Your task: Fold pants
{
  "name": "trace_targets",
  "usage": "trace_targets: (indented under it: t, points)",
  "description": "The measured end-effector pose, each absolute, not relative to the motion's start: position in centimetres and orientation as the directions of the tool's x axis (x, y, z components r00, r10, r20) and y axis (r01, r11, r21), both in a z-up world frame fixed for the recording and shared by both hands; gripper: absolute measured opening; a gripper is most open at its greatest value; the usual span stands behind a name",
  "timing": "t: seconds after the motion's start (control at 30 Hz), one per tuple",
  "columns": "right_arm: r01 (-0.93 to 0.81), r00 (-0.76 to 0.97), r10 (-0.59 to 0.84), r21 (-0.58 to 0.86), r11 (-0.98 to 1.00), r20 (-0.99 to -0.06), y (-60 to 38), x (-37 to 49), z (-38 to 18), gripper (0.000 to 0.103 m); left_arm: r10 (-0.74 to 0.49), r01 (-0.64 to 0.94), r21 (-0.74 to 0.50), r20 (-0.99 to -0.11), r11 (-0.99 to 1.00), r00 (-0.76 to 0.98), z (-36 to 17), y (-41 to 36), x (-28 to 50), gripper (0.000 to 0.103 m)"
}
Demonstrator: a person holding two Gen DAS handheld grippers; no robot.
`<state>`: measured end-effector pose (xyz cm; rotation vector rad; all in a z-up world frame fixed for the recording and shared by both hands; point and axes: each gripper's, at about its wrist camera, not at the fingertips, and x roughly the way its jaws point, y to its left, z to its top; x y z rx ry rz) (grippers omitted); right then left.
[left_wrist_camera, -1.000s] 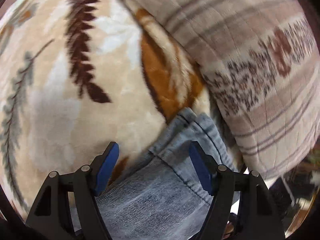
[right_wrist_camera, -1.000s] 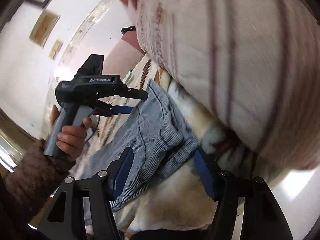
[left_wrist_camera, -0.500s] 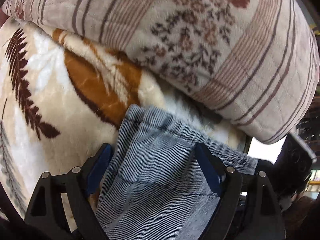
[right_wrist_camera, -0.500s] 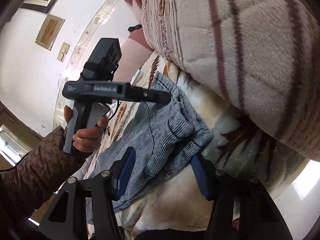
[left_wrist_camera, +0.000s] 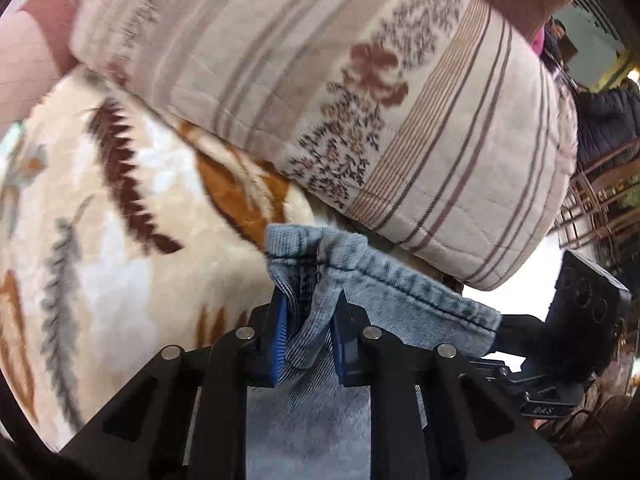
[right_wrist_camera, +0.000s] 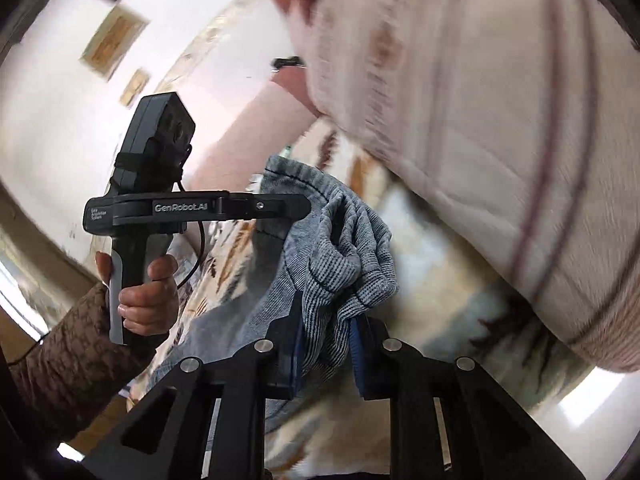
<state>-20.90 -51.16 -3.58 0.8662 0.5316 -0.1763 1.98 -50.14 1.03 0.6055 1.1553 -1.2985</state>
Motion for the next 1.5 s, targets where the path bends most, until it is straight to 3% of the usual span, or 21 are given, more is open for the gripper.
trace_targets:
  t: [0.2, 0.47, 0.57, 0.63, 0.8, 0.83, 0.9, 0.97, 1.0, 1.17, 1.3, 1.5]
  points:
    - [0.275, 0.845, 0.082, 0.560, 0.781, -0.529, -46.3, -19.0, 0.8, 0.019, -0.454, 0.900, -0.263, -0.887, 0.348, -0.084, 3.8, -40.4, 5.4, 0.014]
    - [0.069, 0.730, 0.267, 0.457, 0.887, -0.629, -35.4, -13.1, 0.7, 0.024, -0.385, 0.755, -0.292, -0.921, 0.587, -0.057, -1.3, -28.7, 9.6, 0.017]
    - [-0.013, 0.642, 0.348, 0.443, 0.896, -0.684, -30.9, -11.1, -0.8, 0.037, -0.342, 0.670, -0.285, -0.938, 0.685, -0.049, -3.7, -23.9, 9.9, 0.018]
    - [-0.046, 0.591, 0.352, 0.405, 0.913, -0.726, -28.6, -10.3, -1.6, 0.052, -0.322, 0.602, -0.287, -0.945, 0.745, -0.052, -4.9, -20.7, 10.0, 0.018]
    - [-0.110, 0.531, 0.363, 0.363, 0.925, -0.765, -25.8, -10.9, -1.0, 0.054, -0.402, 0.417, -0.387, -0.914, 0.822, -0.056, -5.5, -14.6, 10.0, 0.019]
    - [-0.108, 0.544, 0.361, 0.364, 0.925, -0.757, -26.0, -11.2, -0.4, 0.059, -0.435, 0.382, -0.422, -0.899, 0.822, -0.056, -5.4, -13.8, 9.9, 0.021]
    - [-0.078, 0.588, 0.368, 0.402, 0.912, -0.720, -27.6, -12.4, 0.8, 0.066, -0.483, 0.347, -0.468, -0.874, 0.813, -0.049, -4.9, -13.4, 9.6, 0.038]
    - [0.017, 0.643, 0.347, 0.466, 0.884, -0.682, -31.5, -12.7, 1.7, 0.068, -0.508, 0.342, -0.487, -0.861, 0.804, -0.032, -4.6, -14.2, 9.2, 0.053]
    - [0.066, 0.660, 0.331, 0.491, 0.868, -0.674, -33.3, -12.5, 1.7, 0.069, -0.515, 0.343, -0.493, -0.857, 0.800, -0.030, -4.5, -14.8, 9.1, 0.055]
    - [0.264, 0.701, 0.277, 0.599, 0.756, -0.658, -41.6, -10.0, 0.3, 0.070, -0.531, 0.290, -0.527, -0.844, 0.799, -0.070, -5.5, -17.9, 9.5, 0.055]
    - [0.308, 0.675, 0.313, 0.641, 0.703, -0.668, -44.1, -5.9, -2.3, 0.069, -0.591, 0.155, -0.599, -0.801, 0.786, -0.098, -6.5, -18.0, 10.1, 0.055]
    - [0.353, 0.600, 0.369, 0.649, 0.674, -0.710, -44.4, -1.8, -6.6, 0.058, -0.641, 0.140, -0.653, -0.758, 0.745, -0.123, -5.7, -17.4, 8.9, 0.055]
